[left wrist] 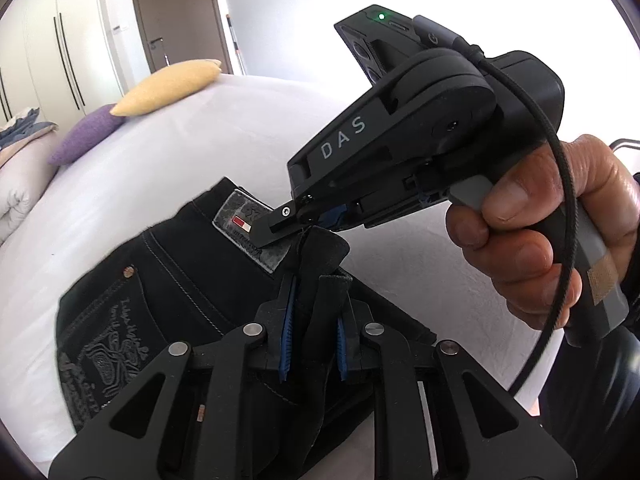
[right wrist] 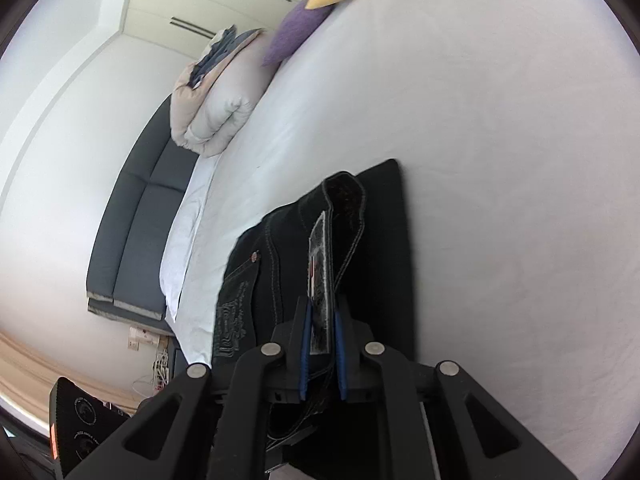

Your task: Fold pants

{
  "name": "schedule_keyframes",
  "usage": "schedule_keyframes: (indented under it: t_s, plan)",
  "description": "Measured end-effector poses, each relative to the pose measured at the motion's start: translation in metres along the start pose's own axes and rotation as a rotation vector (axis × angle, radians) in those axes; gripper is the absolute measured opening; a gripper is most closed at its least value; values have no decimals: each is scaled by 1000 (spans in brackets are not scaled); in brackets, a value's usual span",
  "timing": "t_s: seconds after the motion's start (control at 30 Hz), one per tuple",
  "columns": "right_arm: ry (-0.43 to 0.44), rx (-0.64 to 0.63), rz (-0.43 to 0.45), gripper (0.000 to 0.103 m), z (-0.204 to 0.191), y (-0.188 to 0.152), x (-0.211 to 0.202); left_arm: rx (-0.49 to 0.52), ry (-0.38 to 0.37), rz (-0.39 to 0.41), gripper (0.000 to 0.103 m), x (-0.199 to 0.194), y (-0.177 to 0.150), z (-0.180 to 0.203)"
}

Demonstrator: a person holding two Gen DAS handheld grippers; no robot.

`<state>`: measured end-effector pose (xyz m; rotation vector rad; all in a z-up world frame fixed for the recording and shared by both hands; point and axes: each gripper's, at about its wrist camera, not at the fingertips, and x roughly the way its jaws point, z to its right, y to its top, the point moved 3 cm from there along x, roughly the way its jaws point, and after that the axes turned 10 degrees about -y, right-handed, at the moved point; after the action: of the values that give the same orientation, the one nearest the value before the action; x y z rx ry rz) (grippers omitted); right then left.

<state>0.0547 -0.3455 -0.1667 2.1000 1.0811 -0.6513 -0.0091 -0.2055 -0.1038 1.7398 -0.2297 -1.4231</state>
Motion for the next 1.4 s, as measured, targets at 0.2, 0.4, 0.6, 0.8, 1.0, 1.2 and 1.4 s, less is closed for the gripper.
schedule_keyframes:
  t_s: [0.2, 0.4, 0.6, 0.8, 1.0, 1.2, 1.4]
  plan:
    - [6, 43, 19, 13, 22, -9, 9, -52, -52, -17, 20, 17, -2, -13]
    - [-22, 44, 62, 13, 20, -17, 8, -196, -178, -13, 23, -4, -7, -53]
    - [-170, -53, 110, 18, 2, -22, 6, -314, -157, 62, 26, -41, -7, -107]
    - [-372, -156, 149, 51, -22, -28, -2, -413, -19, -28, 26, -22, -27, -169]
    - [-593, -283, 171, 67, -44, -39, -5, -380, 28, -53, 26, 8, -48, -167]
    - [-683, -353, 151, 67, -51, -47, 7, -420, -12, -28, 26, 9, -55, -173]
    - [-744, -401, 162, 68, -56, -56, 9, -412, -3, -34, 26, -5, -63, -173]
